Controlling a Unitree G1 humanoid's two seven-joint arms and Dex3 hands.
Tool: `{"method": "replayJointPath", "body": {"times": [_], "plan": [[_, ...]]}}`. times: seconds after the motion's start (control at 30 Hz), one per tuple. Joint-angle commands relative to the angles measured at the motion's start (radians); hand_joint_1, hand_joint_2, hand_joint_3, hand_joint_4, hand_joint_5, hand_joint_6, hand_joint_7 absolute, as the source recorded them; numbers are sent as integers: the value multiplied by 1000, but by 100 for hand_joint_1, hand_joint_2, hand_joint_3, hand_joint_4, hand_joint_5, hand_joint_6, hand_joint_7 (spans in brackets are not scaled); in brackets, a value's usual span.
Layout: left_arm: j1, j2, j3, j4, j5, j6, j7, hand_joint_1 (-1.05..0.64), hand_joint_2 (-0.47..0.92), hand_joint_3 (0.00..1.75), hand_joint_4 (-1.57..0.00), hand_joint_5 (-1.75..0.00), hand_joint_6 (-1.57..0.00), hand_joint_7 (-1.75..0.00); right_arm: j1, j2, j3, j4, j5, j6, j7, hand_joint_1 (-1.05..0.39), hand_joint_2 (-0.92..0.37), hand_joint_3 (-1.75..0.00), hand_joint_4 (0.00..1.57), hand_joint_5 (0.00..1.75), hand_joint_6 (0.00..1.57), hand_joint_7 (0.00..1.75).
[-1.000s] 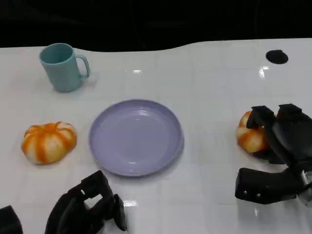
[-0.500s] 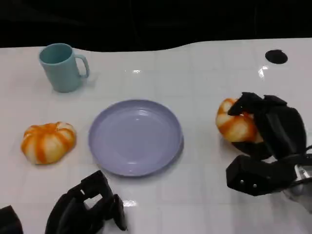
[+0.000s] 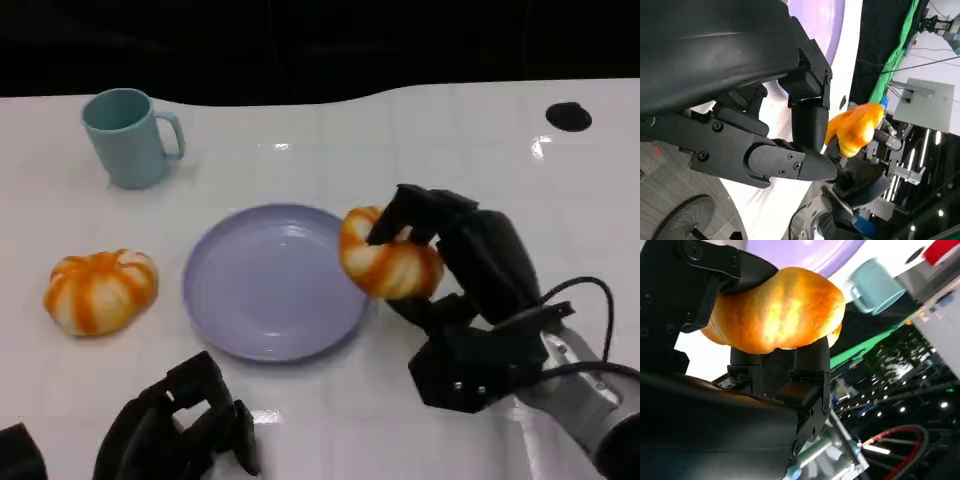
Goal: Grasp the bread from the table and place it into the plate.
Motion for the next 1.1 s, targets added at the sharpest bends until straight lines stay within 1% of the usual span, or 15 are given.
{"method": "replayJointPath", "body": {"times": [0.03,0.1,0.17,0.27,0.53,0.63,0.67,0.7,0.77,0.87,0.9,0.97,1.0,1.07,1.1], "plan": [[4,17,5,-2,0,-13,0,-65,92,23,-81,-175,-68,-163,-50,40,12,38,-27,9,-3,-3,-13,-165,108,175,87,172],[4,17,6,-3,0,-11,3,-66,92,22,-81,-175,-68,-163,-71,70,27,68,-43,11,-14,-2,-13,-166,109,175,87,172],[4,18,4,-3,3,-14,4,-66,92,22,-82,-175,-68,-163,-89,97,42,98,-61,16,-31,0,-11,-167,110,175,91,162],[4,18,3,-3,8,-20,5,-66,92,22,-82,-175,-68,-163,-110,131,56,137,-80,26,-45,2,-11,-169,111,175,89,173],[4,16,4,-3,-1,-15,0,-65,92,22,-82,-175,-68,-164,-131,197,61,183,-82,68,-54,8,-15,-161,107,175,85,175],[4,14,3,-3,-2,-17,-1,-65,92,22,-82,-175,-68,-164,-136,215,50,203,-67,70,-53,12,-18,-156,100,175,82,162],[4,14,3,-4,-2,-15,0,-65,92,22,-82,-175,-68,-164,-137,218,46,205,-62,75,-42,11,-21,-150,93,174,79,151],[5,14,3,-5,-1,-14,1,-65,92,22,-82,-175,-68,-164,-138,220,45,205,-58,80,-31,5,-27,-134,82,165,73,131],[6,14,2,-6,0,-14,3,-65,92,22,-82,-175,-68,-164,-138,221,47,203,-51,86,-11,-2,-33,-116,66,151,62,107],[3,18,2,-2,0,-15,-3,-66,92,22,-82,-175,-68,-164,-138,215,56,197,-47,97,35,-11,-42,-96,35,111,44,74],[3,18,2,-1,-1,-15,-4,-66,92,22,-82,-175,-68,-164,-137,213,58,193,-46,101,50,-18,-52,-79,22,95,37,62],[2,17,3,0,-2,-16,-4,-66,92,22,-82,-175,-68,-164,-135,206,62,185,-45,106,90,-26,-65,-55,12,82,32,49],[2,17,3,0,-1,-18,-4,-66,92,22,-82,-175,-68,-164,-134,203,63,180,-42,107,111,-33,-77,-34,5,78,29,42],[2,17,3,1,1,-23,-6,-66,92,22,-82,-175,-68,-163,-131,197,63,166,-36,114,161,-40,-85,-18,1,71,25,36],[2,18,3,1,2,-25,-4,-65,92,23,-82,-175,-68,-164,-129,192,65,154,-36,125,191,-48,-89,-12,0,60,21,33]]}}
